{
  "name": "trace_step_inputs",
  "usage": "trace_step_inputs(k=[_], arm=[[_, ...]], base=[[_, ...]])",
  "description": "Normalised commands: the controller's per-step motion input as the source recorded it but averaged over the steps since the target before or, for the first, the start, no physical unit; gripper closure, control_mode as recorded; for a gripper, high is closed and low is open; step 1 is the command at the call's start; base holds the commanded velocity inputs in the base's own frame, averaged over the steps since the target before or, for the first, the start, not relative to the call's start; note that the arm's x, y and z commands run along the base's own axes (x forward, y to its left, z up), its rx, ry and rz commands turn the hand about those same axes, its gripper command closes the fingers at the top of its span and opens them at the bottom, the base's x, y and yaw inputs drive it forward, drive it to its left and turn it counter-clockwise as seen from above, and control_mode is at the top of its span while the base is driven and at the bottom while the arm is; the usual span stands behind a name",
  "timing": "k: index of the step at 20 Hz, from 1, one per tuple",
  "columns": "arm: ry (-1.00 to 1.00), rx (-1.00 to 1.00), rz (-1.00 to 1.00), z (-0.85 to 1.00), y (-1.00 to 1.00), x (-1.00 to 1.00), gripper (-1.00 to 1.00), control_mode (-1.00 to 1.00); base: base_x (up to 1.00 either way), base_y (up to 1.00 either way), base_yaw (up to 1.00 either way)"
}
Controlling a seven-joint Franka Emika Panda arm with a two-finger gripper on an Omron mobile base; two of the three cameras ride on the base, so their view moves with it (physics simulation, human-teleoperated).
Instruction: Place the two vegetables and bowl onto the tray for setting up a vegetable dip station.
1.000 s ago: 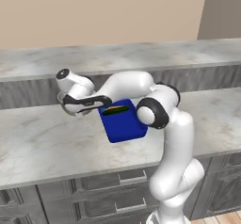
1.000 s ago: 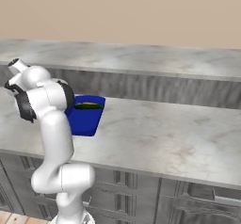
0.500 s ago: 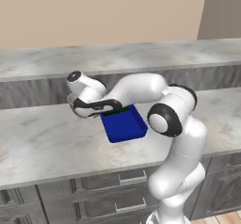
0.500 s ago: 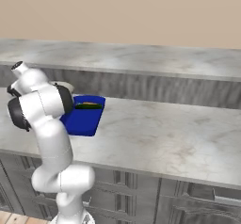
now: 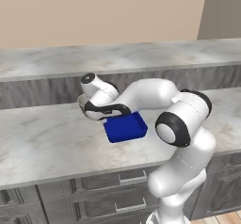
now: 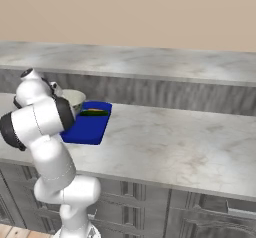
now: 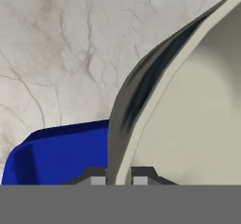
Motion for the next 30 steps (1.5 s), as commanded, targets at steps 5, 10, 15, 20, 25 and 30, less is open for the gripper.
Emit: trace_step_inputs(k=[5, 10, 15, 20, 25, 30], arm=[[0.00, -0.01, 0.00, 0.00, -0.41, -0.18, 1.00, -1.00], [0.00, 0.00, 0.00, 0.00, -0.47, -0.03, 1.00, -1.00], [0.00, 0.00, 0.00, -0.05, -0.49, 0.00, 1.00, -1.00], [0.00, 0.00, 0.00, -0.18, -0.41, 0.00, 1.00, -1.00], [0.00, 0.00, 0.00, -0.25, -0.35, 0.00, 1.00, -1.00], [0.00, 0.00, 0.00, -0.26, -0.14, 0.00, 1.00, -1.00]], base=[[0.00, 0.00, 0.00], [0.00, 0.00, 0.00], [0.00, 0.00, 0.00], [0.00, 0.00, 0.00], [0.00, 0.00, 0.00], [0.00, 0.00, 0.00]])
